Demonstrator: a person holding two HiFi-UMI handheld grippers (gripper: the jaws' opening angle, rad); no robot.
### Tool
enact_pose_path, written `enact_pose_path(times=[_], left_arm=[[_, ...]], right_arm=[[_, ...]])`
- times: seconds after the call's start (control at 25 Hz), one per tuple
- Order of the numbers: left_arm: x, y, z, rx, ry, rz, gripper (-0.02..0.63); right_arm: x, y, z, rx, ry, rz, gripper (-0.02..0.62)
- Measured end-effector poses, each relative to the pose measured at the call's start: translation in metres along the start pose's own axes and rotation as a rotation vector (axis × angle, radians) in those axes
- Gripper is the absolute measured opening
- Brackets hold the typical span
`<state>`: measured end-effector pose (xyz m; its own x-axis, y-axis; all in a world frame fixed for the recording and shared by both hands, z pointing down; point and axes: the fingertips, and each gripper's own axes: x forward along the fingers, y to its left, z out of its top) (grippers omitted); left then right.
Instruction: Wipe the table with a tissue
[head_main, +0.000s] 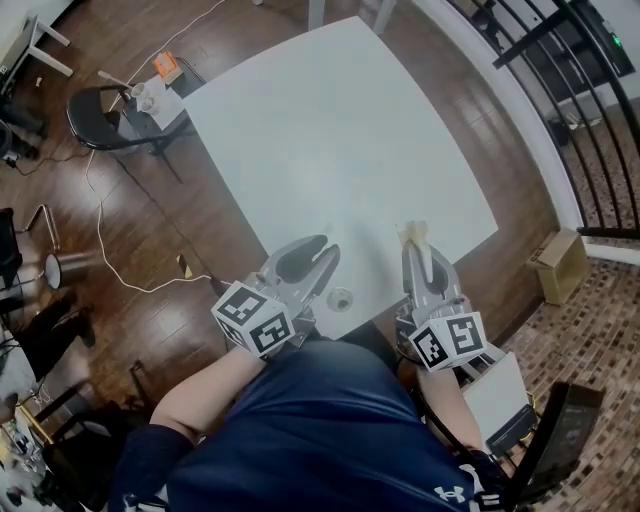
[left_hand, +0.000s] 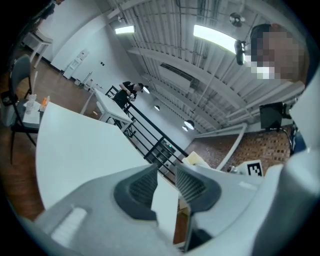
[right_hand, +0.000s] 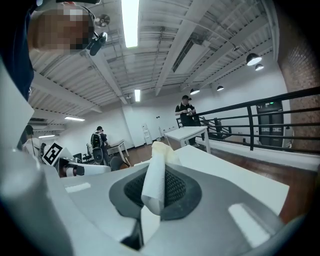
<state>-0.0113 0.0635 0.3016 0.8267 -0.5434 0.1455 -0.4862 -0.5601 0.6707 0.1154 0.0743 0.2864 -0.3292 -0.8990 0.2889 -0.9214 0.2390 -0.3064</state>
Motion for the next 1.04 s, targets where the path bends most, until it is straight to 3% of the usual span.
enact_pose_path(times=[1.04], left_arm=[[-0.015,0.006,0.001,-0.019,-0.023,0.017,0.110]], right_arm=[[0.001,0.019,-0.001,-0.039,-0.009,0.027,0.012]])
